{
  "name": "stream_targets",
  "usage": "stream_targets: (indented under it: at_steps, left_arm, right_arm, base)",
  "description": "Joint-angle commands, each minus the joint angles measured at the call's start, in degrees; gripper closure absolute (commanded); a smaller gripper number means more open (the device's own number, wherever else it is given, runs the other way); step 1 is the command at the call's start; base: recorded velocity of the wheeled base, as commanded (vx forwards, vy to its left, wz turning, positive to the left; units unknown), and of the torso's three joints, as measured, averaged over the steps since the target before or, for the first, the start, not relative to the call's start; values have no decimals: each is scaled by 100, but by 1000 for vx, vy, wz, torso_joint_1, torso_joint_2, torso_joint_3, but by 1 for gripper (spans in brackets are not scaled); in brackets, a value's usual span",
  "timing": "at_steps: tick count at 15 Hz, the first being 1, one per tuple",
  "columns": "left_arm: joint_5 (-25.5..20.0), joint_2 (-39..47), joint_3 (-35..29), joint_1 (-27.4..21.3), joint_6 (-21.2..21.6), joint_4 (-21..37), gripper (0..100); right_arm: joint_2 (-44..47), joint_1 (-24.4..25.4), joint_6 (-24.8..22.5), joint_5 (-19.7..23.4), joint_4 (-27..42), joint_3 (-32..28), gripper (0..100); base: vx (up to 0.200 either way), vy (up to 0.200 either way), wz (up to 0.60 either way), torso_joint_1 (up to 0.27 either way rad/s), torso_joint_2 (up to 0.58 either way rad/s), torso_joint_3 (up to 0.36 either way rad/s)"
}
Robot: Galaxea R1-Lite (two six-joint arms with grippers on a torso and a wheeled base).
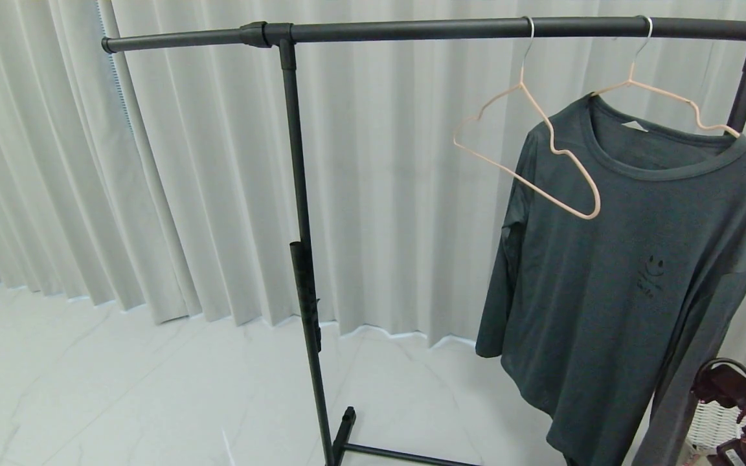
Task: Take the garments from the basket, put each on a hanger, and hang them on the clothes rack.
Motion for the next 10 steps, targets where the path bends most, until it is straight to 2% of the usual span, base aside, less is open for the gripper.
stream_targets:
  at_steps: [1,5,10]
  left_arm:
    - [-11,31,1,5,-3,1,0]
    - [-20,102,1,-4,-3,1,0]
    - [-28,102,1,-4,-3,1,0]
  right_arm:
    - [993,-396,-396,192,-601,-3,0]
    - [1151,-502,-545,552,-785,14,0]
    - [1327,-651,-668,368,-882,-188,0]
  base:
    - [0,0,0,0,0,0]
    - [0,0,0,0,0,0]
    - [0,0,0,0,0,0]
